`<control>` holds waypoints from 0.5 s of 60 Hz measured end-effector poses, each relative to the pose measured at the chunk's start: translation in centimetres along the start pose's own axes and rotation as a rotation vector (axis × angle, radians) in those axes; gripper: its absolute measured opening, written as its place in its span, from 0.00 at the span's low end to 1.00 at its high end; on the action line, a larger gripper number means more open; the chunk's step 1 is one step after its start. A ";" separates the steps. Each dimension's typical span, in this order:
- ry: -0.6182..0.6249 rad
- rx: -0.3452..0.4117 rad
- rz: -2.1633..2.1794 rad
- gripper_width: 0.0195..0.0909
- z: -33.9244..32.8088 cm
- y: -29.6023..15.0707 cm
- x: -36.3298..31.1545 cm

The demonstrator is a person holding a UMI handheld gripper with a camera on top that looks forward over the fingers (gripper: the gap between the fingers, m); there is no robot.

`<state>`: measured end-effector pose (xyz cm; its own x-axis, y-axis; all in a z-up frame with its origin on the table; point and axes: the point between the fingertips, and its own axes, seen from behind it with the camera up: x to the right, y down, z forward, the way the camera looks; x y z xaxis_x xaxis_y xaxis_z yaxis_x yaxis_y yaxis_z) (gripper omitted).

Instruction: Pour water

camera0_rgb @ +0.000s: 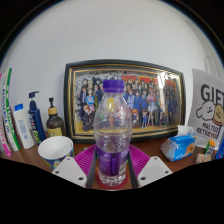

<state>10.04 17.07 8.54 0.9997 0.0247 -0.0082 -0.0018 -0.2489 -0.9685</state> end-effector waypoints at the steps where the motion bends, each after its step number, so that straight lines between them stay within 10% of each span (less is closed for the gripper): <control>1: -0.003 -0.017 0.001 0.51 0.0 0.3 -0.1; 6: -0.017 -0.080 0.010 0.95 -0.7 0.9 -0.4; 30: 0.093 -0.203 -0.017 0.92 -14.6 -1.8 -0.8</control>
<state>9.67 3.34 13.95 0.9976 -0.0568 0.0398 0.0108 -0.4394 -0.8982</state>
